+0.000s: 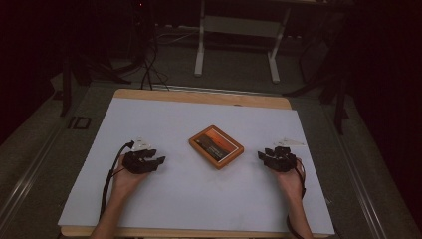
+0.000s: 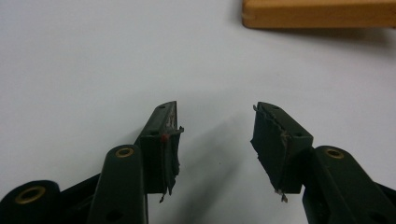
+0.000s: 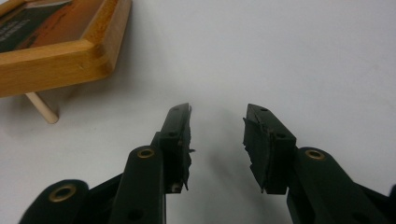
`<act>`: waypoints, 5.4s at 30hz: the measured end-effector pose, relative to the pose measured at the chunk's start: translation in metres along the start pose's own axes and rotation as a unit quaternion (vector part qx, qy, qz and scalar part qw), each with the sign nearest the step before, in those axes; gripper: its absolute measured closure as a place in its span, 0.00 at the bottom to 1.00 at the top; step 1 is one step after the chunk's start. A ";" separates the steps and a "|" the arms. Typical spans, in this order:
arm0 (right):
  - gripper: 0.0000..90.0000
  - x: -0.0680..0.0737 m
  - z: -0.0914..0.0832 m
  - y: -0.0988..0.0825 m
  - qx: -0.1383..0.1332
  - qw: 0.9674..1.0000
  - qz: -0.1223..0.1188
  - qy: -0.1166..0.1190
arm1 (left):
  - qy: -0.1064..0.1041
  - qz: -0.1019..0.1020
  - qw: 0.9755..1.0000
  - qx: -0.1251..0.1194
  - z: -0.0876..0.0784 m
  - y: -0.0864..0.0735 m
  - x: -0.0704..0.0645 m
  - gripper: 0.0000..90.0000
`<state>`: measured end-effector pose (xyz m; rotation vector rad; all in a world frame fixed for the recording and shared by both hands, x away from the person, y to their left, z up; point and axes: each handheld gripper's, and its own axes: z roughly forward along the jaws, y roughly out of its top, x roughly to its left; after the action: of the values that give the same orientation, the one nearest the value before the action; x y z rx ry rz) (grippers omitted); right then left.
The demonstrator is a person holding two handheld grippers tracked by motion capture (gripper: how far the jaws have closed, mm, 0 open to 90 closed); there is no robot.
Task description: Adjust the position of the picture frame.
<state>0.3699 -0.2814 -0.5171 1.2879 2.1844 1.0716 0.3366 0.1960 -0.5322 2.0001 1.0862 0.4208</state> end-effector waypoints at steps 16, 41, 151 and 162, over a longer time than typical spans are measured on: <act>0.65 0.011 0.000 0.005 0.000 0.999 0.011 0.039 | -0.001 -0.018 1.000 -0.015 -0.008 0.002 0.003 0.55; 0.44 0.037 -0.001 0.025 -0.026 0.992 0.063 0.106 | -0.015 -0.016 1.000 -0.013 -0.006 0.002 -0.002 0.55; 0.78 0.116 0.006 0.075 -0.078 0.953 -0.122 0.266 | -0.145 0.027 0.987 -0.067 -0.023 0.017 -0.001 0.46; 0.78 0.119 0.004 0.070 -0.101 0.930 -0.134 0.327 | -0.158 0.036 0.983 -0.082 -0.018 0.023 -0.011 0.35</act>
<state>0.3524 -0.1572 -0.4601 0.5535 2.5093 1.7276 0.3322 0.1890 -0.5020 1.8847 0.7588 0.2120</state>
